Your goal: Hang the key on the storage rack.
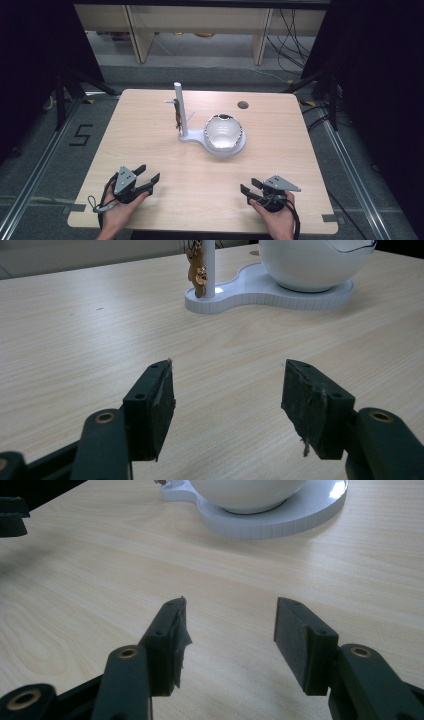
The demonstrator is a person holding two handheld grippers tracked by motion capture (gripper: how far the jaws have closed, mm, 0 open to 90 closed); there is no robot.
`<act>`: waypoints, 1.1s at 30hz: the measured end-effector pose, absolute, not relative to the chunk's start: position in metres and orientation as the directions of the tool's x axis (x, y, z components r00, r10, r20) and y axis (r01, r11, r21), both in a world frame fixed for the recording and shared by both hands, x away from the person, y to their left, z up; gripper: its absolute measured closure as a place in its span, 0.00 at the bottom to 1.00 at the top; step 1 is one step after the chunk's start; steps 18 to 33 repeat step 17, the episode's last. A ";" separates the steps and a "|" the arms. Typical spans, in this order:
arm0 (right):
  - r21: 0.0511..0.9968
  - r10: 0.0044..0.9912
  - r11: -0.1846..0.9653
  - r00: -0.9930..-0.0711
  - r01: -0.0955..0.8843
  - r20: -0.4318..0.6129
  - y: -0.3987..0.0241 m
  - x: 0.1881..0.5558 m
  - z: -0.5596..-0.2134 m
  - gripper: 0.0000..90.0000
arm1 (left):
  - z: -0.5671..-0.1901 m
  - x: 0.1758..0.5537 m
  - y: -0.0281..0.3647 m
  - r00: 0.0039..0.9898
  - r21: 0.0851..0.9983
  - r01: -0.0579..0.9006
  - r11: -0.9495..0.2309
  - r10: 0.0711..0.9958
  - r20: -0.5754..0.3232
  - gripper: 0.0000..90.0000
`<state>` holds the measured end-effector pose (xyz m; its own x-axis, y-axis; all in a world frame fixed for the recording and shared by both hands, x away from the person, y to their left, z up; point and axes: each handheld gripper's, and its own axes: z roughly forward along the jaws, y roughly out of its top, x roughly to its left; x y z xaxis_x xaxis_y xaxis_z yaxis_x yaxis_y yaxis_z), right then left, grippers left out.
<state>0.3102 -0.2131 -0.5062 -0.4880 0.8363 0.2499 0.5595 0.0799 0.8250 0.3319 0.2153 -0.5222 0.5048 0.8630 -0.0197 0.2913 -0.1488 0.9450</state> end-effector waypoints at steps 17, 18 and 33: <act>0.825 0.838 0.128 -0.504 0.551 0.207 -0.215 0.313 -0.510 0.53 | -0.522 0.329 0.213 0.491 0.945 0.285 -0.158 0.871 -0.002 0.40; 0.825 0.838 0.128 -0.504 0.551 0.207 -0.215 0.313 -0.510 0.53 | -0.522 0.329 0.213 0.491 0.945 0.285 -0.158 0.871 -0.002 0.40; 0.825 0.838 0.128 -0.504 0.551 0.207 -0.215 0.313 -0.510 0.53 | -0.522 0.329 0.213 0.491 0.945 0.285 -0.158 0.871 -0.002 0.40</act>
